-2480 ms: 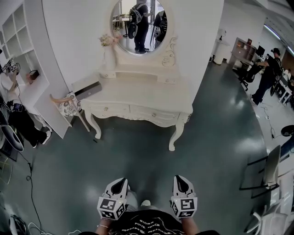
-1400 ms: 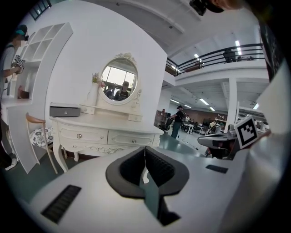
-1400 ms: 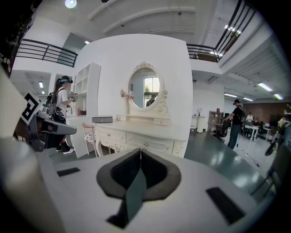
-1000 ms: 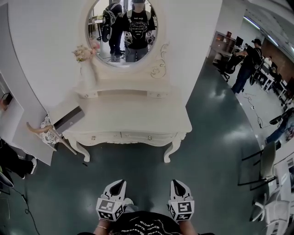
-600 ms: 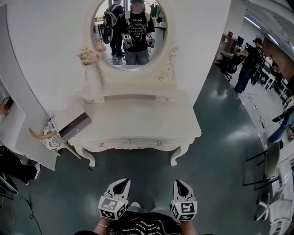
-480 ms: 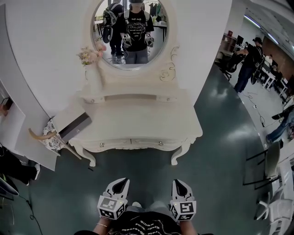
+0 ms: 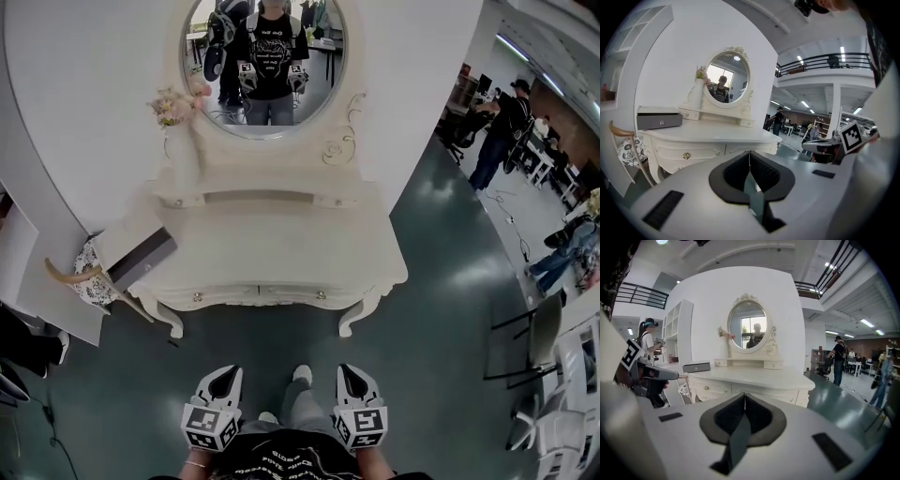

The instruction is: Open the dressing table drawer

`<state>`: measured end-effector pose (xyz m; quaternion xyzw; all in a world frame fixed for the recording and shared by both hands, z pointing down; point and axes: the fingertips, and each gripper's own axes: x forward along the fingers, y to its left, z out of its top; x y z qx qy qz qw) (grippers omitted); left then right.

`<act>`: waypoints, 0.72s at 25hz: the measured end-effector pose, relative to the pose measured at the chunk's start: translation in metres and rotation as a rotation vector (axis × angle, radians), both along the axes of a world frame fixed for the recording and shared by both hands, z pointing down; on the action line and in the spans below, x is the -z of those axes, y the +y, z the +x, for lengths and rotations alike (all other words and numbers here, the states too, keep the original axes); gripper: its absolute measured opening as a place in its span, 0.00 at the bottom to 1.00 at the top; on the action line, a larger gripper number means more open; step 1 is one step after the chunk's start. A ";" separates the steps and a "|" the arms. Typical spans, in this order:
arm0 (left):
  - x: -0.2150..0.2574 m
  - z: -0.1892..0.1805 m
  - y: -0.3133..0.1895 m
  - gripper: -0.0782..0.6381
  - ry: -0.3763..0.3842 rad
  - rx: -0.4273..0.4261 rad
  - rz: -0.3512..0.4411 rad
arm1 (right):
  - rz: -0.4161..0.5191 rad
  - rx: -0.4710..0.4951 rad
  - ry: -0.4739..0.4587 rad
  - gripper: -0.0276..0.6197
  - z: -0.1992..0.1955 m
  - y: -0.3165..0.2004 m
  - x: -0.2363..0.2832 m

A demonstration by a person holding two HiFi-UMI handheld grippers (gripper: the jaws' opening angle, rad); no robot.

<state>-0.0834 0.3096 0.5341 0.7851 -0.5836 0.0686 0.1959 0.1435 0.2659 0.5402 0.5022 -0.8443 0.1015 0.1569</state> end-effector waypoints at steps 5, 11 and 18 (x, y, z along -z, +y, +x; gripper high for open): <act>-0.003 -0.006 -0.011 0.13 0.000 0.036 -0.004 | -0.004 0.023 0.002 0.06 -0.005 -0.019 -0.003; -0.009 -0.016 -0.038 0.13 0.006 0.101 -0.015 | -0.006 0.066 0.006 0.06 -0.011 -0.061 -0.006; -0.008 -0.014 -0.092 0.13 0.014 0.140 -0.014 | -0.013 0.102 0.016 0.06 -0.010 -0.124 -0.006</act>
